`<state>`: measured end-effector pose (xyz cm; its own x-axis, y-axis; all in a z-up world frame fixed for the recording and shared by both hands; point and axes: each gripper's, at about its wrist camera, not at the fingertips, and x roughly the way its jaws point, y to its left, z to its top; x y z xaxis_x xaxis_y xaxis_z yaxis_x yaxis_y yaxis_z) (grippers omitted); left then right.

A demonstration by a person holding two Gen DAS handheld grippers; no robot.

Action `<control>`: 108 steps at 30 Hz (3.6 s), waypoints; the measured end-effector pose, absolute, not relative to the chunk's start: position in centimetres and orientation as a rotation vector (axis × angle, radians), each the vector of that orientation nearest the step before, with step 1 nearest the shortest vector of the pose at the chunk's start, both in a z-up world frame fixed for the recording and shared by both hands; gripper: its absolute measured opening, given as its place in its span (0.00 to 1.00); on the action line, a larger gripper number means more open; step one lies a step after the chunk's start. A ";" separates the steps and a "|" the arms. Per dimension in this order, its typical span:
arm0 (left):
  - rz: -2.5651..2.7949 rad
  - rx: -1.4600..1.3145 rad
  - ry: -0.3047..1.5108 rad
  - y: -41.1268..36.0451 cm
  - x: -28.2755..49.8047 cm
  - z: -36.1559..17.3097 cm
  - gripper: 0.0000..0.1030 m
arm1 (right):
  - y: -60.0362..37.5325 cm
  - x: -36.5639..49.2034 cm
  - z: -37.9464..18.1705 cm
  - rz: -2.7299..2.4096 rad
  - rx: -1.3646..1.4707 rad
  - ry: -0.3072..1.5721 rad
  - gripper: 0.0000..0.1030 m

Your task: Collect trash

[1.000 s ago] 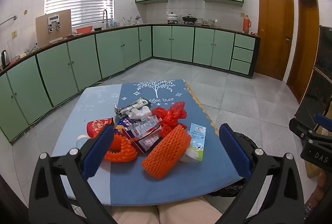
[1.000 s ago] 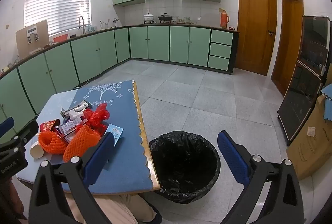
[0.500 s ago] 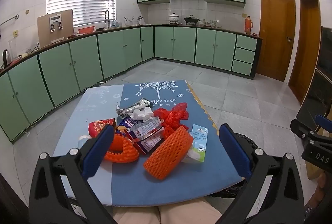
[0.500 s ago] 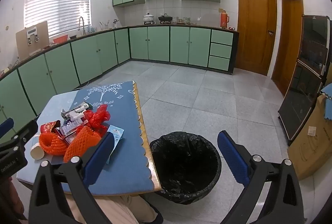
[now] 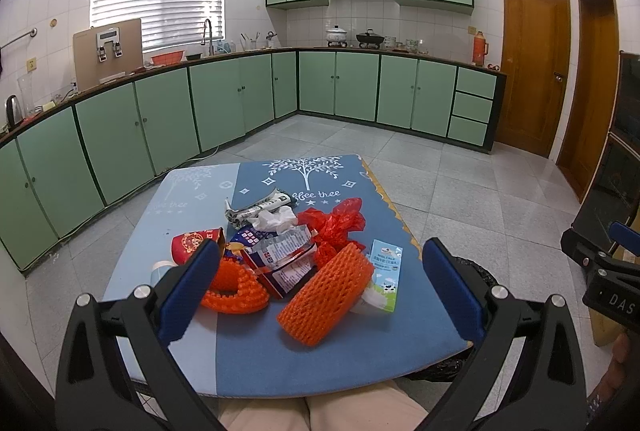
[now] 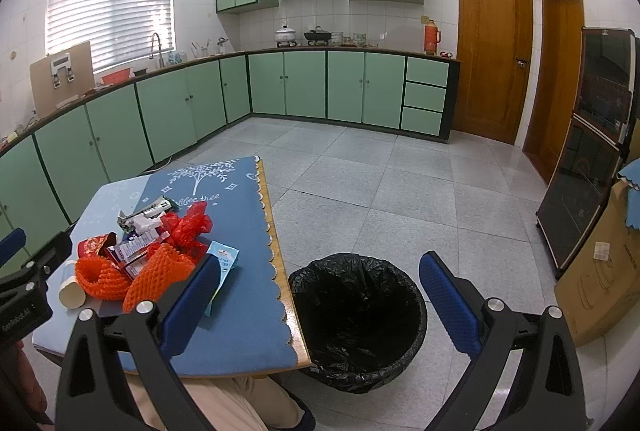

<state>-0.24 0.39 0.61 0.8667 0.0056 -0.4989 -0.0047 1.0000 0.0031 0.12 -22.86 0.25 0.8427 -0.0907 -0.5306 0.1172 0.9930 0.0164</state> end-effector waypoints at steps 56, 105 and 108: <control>0.013 0.000 0.525 1.6 0.3 0.5 0.95 | -22.9 0.1 0.1 -0.109 0.051 0.557 0.94; 0.215 -0.077 0.679 13.4 7.2 -11.5 0.76 | -8.1 11.8 -10.4 0.436 0.001 0.744 0.09; 0.195 -0.058 0.652 12.5 7.1 -11.2 0.76 | -9.2 11.3 -8.8 0.424 0.012 0.696 0.09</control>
